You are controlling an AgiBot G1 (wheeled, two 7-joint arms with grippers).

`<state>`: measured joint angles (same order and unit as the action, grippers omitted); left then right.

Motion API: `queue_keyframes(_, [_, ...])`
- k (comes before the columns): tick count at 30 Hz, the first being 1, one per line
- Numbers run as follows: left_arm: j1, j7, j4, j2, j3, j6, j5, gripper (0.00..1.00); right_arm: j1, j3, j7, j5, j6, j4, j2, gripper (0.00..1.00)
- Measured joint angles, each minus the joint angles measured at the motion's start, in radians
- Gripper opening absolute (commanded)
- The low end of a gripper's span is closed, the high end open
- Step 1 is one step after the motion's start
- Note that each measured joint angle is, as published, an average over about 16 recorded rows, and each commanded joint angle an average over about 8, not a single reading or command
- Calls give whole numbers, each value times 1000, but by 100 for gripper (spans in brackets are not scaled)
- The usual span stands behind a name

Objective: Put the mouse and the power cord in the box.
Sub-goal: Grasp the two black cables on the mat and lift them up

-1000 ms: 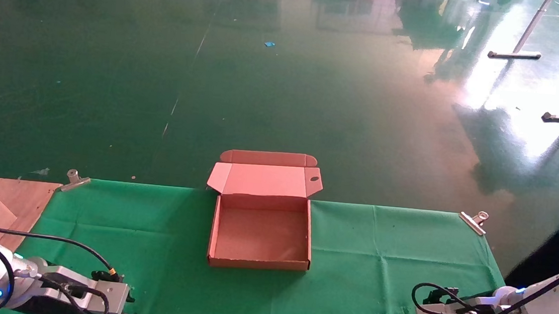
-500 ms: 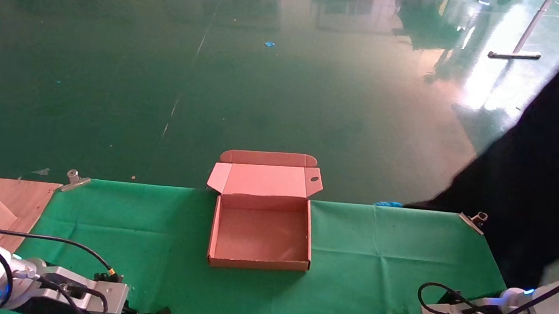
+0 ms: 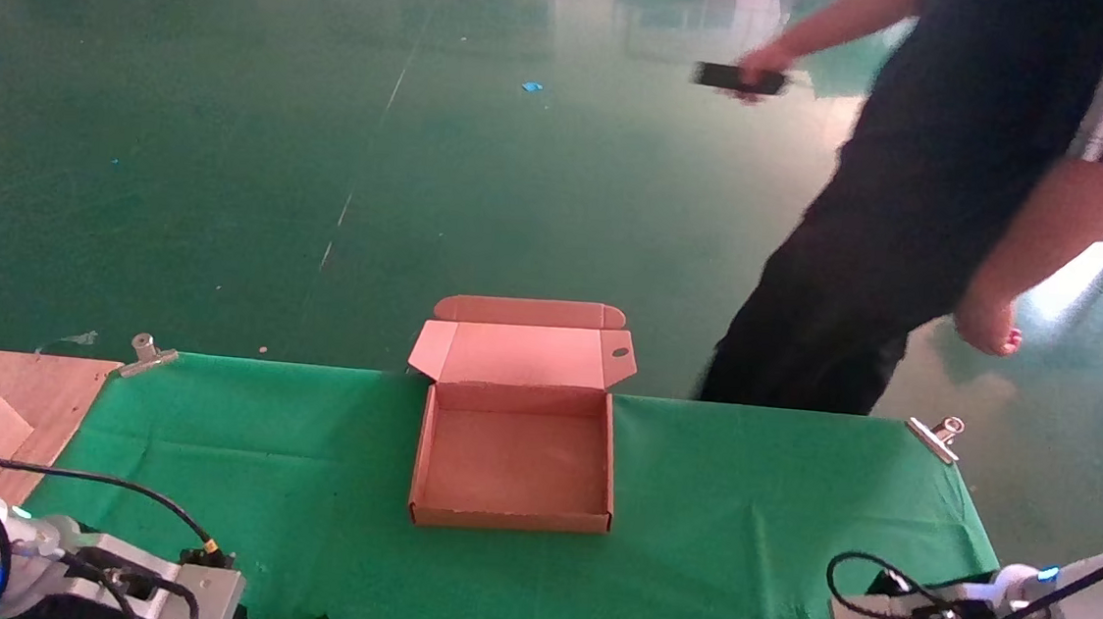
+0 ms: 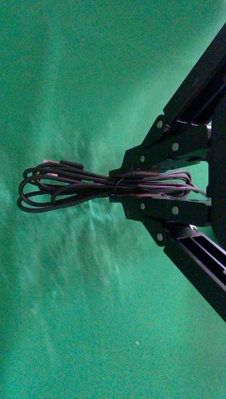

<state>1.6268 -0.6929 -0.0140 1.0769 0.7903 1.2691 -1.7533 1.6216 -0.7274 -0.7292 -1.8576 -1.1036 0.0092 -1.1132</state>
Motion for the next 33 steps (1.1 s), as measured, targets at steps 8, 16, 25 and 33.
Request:
queue_keyframes(8, [80, -16, -27, -10, 1, 62, -1, 0, 70, 28, -23, 40, -89, 17, 24, 0])
queue_keyframes(16, [194, -17, -72, 13, 12, 95, -19, 0, 173, 52, -26, 75, -163, 40, 9, 0])
queue_keyframes(25, [328, -15, -103, 86, 19, 48, -37, 0, 302, 67, 20, 95, -105, 58, -94, 0])
queue_keyframes(33, [426, -35, -98, 160, 13, -58, -37, 0, 377, 78, 63, 107, 53, 73, -196, 0])
